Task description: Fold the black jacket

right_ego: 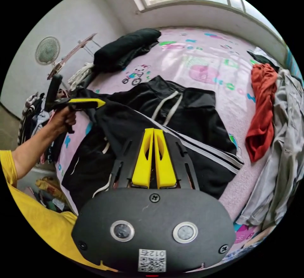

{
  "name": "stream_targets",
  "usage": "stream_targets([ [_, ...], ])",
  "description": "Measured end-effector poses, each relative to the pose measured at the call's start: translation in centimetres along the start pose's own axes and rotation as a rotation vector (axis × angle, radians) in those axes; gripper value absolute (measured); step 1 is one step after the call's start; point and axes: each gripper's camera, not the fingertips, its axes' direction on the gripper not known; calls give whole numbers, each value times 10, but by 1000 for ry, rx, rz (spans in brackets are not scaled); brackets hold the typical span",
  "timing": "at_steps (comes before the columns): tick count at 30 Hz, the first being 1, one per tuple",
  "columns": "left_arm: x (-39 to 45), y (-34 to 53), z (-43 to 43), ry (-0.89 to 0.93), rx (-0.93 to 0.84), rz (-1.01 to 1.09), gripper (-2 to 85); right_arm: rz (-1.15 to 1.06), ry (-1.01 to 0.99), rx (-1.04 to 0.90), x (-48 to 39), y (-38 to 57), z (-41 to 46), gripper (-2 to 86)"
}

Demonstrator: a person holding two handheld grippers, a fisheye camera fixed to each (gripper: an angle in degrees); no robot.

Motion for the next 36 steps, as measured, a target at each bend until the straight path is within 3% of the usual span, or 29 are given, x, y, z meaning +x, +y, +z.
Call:
stream_targets([
  [4,-10,-16,33,-12,-107,-12,1,-123,28,-127,-22,6,48,0],
  [11,-29,-10,31,14,-59,-83,2,-100,45,-116,-6,15,60,0],
  [14,-10,0,11,-32,-12,12,2,-109,35,-46,-7,29,37,0],
  [18,11,21,31,-165,-176,190,2,-102,37,-89,-4,55,45,0],
  [24,-15,31,29,-134,-147,31,0,-7,17,-121,16,64,65,0],
  [27,5,35,10,-175,-77,125,1,15,69,-24,28,71,37,-1],
  [31,23,42,28,-156,-123,239,1,211,253,89,83,87,14,-1],
  [36,4,50,63,-198,-224,195,1,339,272,110,143,63,19,-1],
])
